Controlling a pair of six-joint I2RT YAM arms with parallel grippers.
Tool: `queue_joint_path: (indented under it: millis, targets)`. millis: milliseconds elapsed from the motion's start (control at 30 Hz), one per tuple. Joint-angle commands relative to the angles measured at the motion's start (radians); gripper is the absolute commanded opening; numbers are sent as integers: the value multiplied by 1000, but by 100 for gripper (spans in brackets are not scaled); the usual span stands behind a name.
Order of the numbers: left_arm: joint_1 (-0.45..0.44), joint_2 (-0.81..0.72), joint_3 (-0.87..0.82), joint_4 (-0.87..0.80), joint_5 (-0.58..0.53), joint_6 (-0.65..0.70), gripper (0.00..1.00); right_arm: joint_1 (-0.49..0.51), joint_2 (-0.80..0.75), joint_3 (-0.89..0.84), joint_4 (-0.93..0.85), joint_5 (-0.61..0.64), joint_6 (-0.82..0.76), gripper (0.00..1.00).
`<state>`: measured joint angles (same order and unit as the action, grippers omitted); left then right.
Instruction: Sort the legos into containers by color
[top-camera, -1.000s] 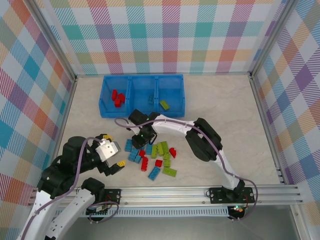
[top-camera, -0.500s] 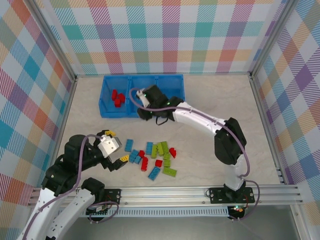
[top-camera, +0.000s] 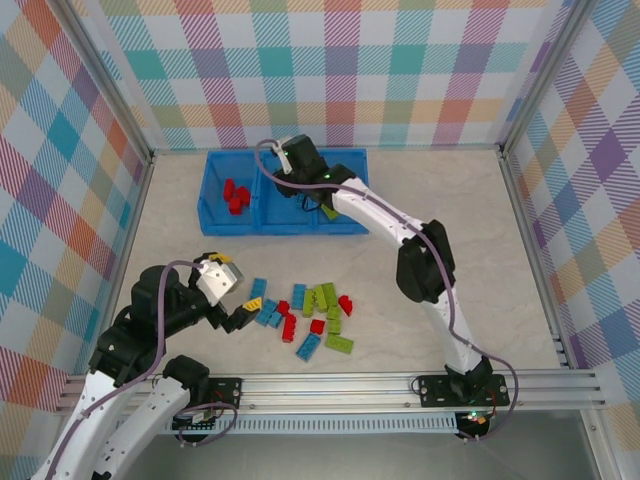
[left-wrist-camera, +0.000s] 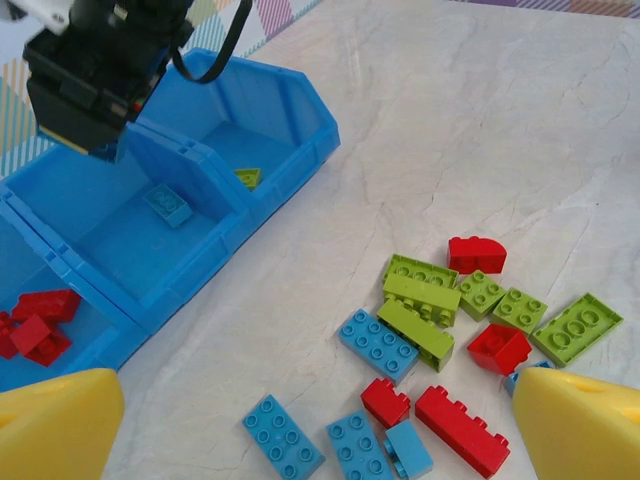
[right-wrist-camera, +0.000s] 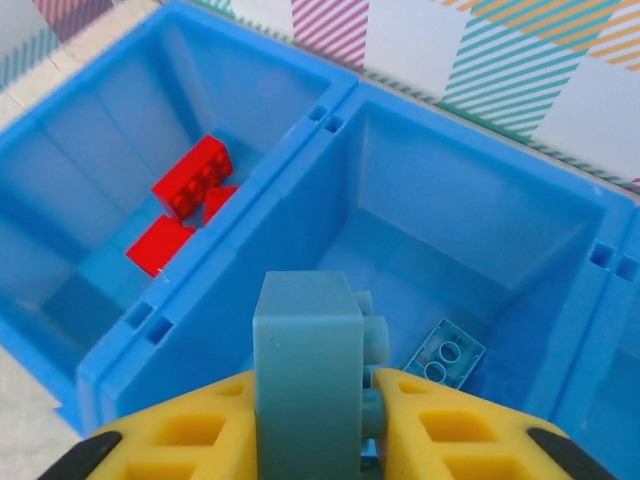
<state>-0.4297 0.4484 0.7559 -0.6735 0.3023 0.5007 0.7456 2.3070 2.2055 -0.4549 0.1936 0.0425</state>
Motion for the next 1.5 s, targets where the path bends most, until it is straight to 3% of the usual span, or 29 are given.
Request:
queue_joint_path:
  millis: [0, 233, 333, 500, 633, 733, 867, 1067, 1233, 1467]
  targets:
    - [-3, -24, -10, 24, -5, -21, 100, 3, 42, 99, -103, 23, -30, 38]
    - [-3, -45, -31, 30, -33, -36, 100, 3, -13, 30, -91, 17, -27, 40]
    - [-3, -27, -19, 52, -41, -108, 100, 3, -81, -24, -105, 13, -32, 40]
    - [-2, 85, 24, 128, -60, -443, 100, 3, -368, -317, -40, -32, -10, 42]
    - [-16, 185, 41, 200, -65, -723, 100, 3, -620, -548, -95, -129, 41, 56]
    - [-93, 274, 64, 192, -152, -903, 96, 3, -813, -727, -162, -201, 104, 68]
    - [-287, 451, 143, 46, -352, -1057, 86, 3, -1062, -965, -234, -230, 219, 85]
    - [-536, 768, 238, -85, -506, -1276, 72, 3, -1257, -1112, -362, -173, 358, 95]
    - [-590, 926, 249, -73, -528, -1309, 66, 3, -1263, -1119, -398, -218, 399, 100]
    - [-572, 1057, 237, -10, -553, -1336, 52, 3, -1228, -1150, -368, -277, 427, 100]
